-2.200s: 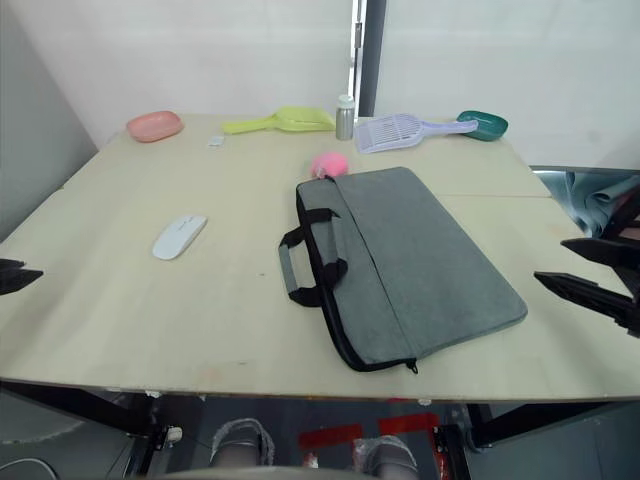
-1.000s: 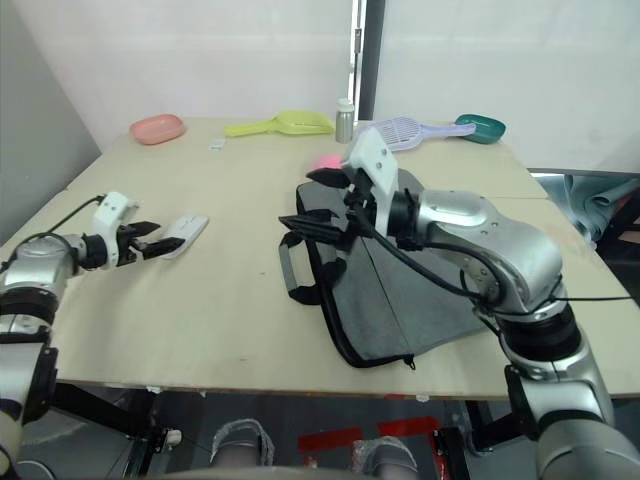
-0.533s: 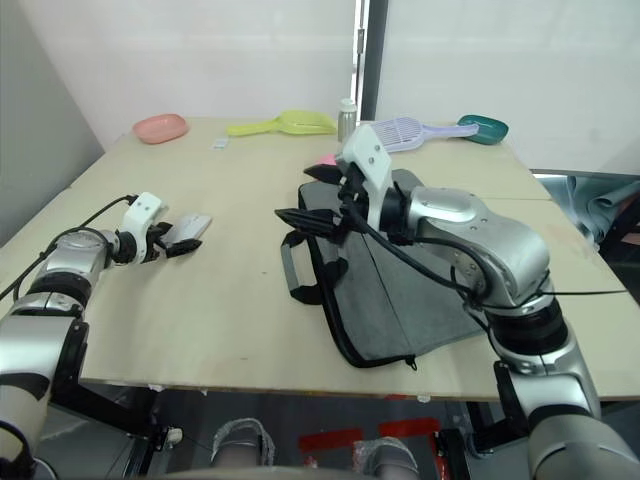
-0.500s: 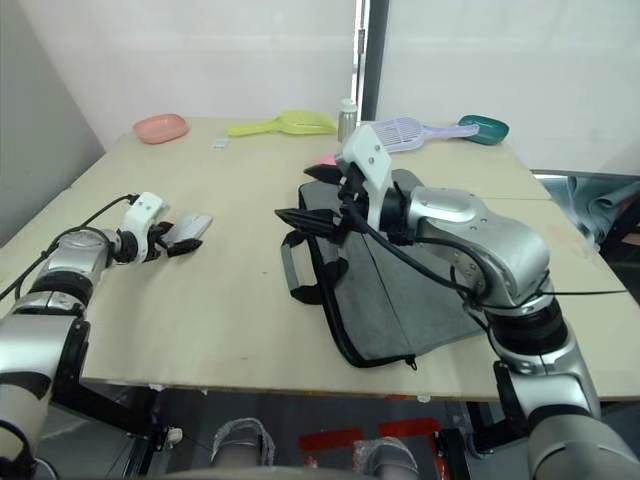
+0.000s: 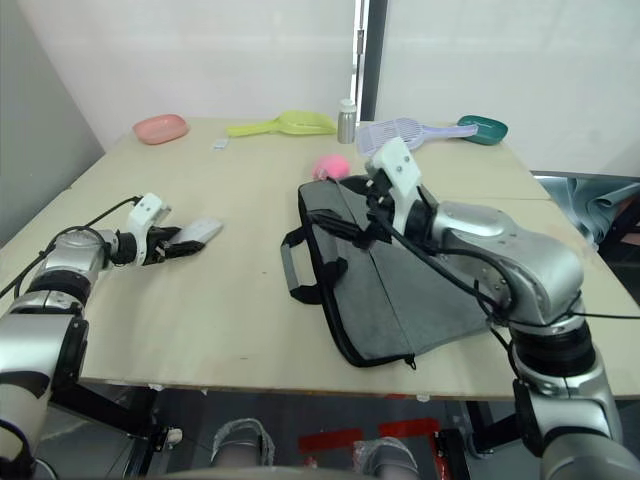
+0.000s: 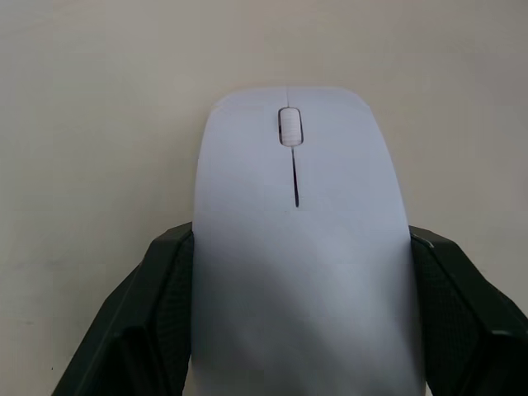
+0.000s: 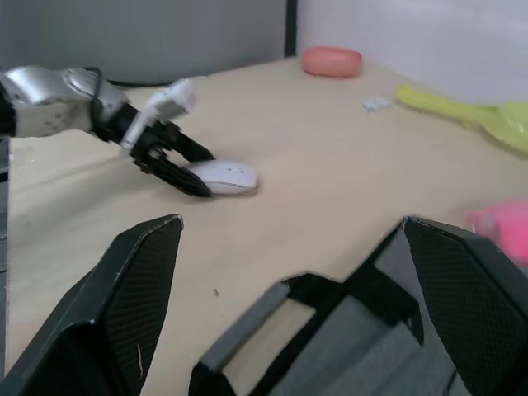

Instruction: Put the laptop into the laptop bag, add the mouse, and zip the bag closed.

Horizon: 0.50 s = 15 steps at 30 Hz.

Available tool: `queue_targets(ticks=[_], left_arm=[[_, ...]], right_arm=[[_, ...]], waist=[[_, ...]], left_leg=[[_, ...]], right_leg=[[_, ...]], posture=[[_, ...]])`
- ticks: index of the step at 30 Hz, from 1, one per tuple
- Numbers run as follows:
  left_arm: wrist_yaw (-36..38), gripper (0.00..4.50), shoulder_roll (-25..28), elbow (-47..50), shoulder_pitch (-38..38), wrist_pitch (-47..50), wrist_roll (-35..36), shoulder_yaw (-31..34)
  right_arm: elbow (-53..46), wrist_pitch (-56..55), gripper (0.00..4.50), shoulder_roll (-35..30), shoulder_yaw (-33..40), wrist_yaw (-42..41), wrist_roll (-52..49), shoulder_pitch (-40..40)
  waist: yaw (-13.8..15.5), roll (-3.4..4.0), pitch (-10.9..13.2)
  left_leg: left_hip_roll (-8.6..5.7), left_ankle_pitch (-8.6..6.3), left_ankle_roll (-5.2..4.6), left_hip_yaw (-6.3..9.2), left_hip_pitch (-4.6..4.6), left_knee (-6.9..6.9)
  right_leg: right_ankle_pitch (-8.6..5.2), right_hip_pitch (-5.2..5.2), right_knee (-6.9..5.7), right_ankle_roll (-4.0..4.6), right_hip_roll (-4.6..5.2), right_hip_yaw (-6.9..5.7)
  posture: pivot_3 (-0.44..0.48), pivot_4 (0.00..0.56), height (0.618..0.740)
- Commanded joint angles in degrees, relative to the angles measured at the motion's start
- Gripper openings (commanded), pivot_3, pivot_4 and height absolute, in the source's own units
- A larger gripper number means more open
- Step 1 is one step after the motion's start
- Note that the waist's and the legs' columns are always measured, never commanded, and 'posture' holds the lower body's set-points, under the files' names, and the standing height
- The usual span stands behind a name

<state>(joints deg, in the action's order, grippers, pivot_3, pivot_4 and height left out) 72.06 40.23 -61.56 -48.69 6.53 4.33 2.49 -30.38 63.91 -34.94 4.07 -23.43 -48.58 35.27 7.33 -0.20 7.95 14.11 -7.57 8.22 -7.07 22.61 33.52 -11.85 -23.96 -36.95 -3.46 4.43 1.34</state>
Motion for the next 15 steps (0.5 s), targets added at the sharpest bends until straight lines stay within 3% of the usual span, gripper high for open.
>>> queue_targets(ticks=[1,4,7,15], left_arm=[[14.62,2.87,3.19,16.23,4.86,6.57,5.9,-0.85],[19.92,2.87,6.71,32.3,10.98,15.62,12.38,-3.28],[20.44,2.87,9.49,42.55,15.4,18.13,15.41,-4.83],[20.44,2.87,11.97,47.35,18.06,14.52,14.56,-6.47]], right_arm=[[-2.78,8.53,4.5,2.59,2.11,7.0,-3.54,-2.05],[-6.03,13.09,4.5,6.42,0.66,11.53,-5.15,-4.96],[-7.02,15.54,4.5,9.85,-2.05,15.86,-2.84,-6.02],[-4.22,14.29,4.5,11.87,-9.97,19.17,6.18,-7.48]], waist=[[-0.08,0.0,0.0],[-0.14,0.1,0.06],[-0.58,0.11,0.06],[-0.7,0.16,0.1]], left_leg=[[0.01,0.0,0.01,0.0,0.06,-0.04],[0.02,0.01,0.02,0.0,0.08,-0.16],[0.06,0.03,0.09,-0.03,0.24,-0.29],[0.05,0.05,0.17,-0.07,0.23,-0.34]], right_leg=[[-0.02,-0.05,0.01,0.03,0.0,-0.01],[-0.07,-0.11,0.01,0.1,-0.01,-0.04],[-0.11,-0.37,-0.01,0.14,-0.08,-0.08],[-0.13,-0.47,-0.07,0.08,-0.08,-0.02]], posture=[[0.0,0.15,0.74],[0.0,0.15,0.74],[0.0,0.15,0.74],[0.0,0.15,0.74]])
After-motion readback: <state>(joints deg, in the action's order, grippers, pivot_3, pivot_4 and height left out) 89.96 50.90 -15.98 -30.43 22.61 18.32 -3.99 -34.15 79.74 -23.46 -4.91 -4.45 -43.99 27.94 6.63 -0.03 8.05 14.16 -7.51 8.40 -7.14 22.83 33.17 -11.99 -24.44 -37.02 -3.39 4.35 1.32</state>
